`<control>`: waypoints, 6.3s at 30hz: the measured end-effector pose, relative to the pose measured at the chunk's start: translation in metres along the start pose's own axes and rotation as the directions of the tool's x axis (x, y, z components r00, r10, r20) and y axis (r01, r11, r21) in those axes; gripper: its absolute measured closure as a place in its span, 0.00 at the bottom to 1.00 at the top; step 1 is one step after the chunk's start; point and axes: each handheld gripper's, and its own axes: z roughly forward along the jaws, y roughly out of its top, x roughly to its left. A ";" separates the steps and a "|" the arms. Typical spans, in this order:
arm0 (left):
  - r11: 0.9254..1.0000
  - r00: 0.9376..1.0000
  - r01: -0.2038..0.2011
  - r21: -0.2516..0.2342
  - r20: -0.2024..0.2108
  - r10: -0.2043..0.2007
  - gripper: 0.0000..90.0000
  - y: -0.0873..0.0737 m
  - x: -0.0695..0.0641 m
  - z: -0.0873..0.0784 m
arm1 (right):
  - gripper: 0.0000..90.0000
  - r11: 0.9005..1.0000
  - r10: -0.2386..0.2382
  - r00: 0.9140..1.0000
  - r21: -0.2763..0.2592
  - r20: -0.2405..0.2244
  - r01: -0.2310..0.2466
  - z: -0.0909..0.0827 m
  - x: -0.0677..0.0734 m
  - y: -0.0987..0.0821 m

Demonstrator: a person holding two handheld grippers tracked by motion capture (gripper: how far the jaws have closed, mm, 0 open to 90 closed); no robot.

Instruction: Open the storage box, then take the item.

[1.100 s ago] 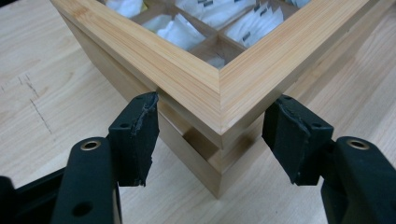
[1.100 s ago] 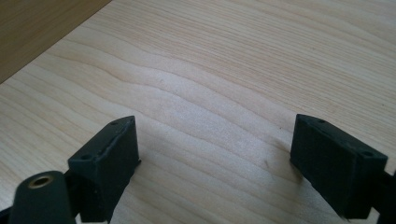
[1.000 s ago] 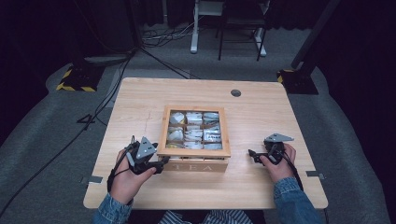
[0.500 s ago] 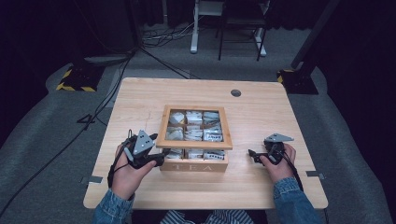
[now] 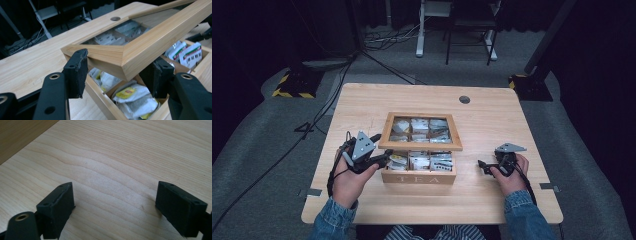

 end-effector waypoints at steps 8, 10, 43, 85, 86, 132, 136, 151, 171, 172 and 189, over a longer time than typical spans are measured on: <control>0.999 0.999 -0.005 -0.032 -0.032 0.004 0.52 0.009 0.005 0.002 | 0.17 1.000 0.000 1.000 0.000 0.000 0.000 0.000 0.000 0.000; 0.999 0.999 -0.008 -0.038 -0.040 0.007 0.54 0.011 0.006 0.003 | 0.17 1.000 0.000 1.000 0.000 0.001 0.000 0.000 0.000 0.000; 0.995 0.992 0.026 -0.097 -0.119 -0.038 0.65 0.045 0.024 0.017 | 0.20 1.000 0.024 1.000 -0.001 0.017 -0.024 0.000 0.001 0.000; 0.992 0.995 0.054 -0.114 -0.073 -0.063 0.63 0.042 0.031 0.020 | 0.71 0.988 -0.119 0.926 -0.139 -0.359 0.073 -0.067 0.075 0.066; 0.992 0.995 0.053 -0.113 -0.074 -0.062 0.63 0.042 0.031 0.020 | 0.73 0.987 -0.141 0.913 -0.132 -0.384 0.097 -0.064 0.084 0.069; 0.993 0.996 0.050 -0.108 -0.071 -0.058 0.62 0.040 0.030 0.020 | 0.97 0.972 -0.219 0.867 -0.025 -0.447 0.232 -0.023 0.126 0.093; 0.993 0.996 0.051 -0.108 -0.071 -0.058 0.62 0.040 0.030 0.020 | 0.97 0.972 -0.227 0.869 -0.052 -0.440 0.227 -0.031 0.125 0.097; 0.993 0.996 0.046 -0.105 -0.070 -0.053 0.62 0.040 0.030 0.019 | 0.98 0.972 -0.231 0.880 -0.137 -0.415 0.190 -0.053 0.120 0.104; 0.993 0.996 0.049 -0.105 -0.075 -0.057 0.62 0.042 0.031 0.020 | 0.98 0.969 -0.208 0.912 -0.201 -0.355 0.143 -0.081 0.100 0.104; 0.993 0.996 0.050 -0.106 -0.073 -0.058 0.62 0.042 0.031 0.020 | 0.98 0.969 -0.205 0.915 -0.205 -0.349 0.139 -0.083 0.097 0.103; 0.994 0.996 0.054 -0.099 -0.066 -0.060 0.62 0.041 0.030 0.019 | 0.97 0.973 -0.105 0.963 -0.225 -0.249 0.048 -0.102 0.054 0.075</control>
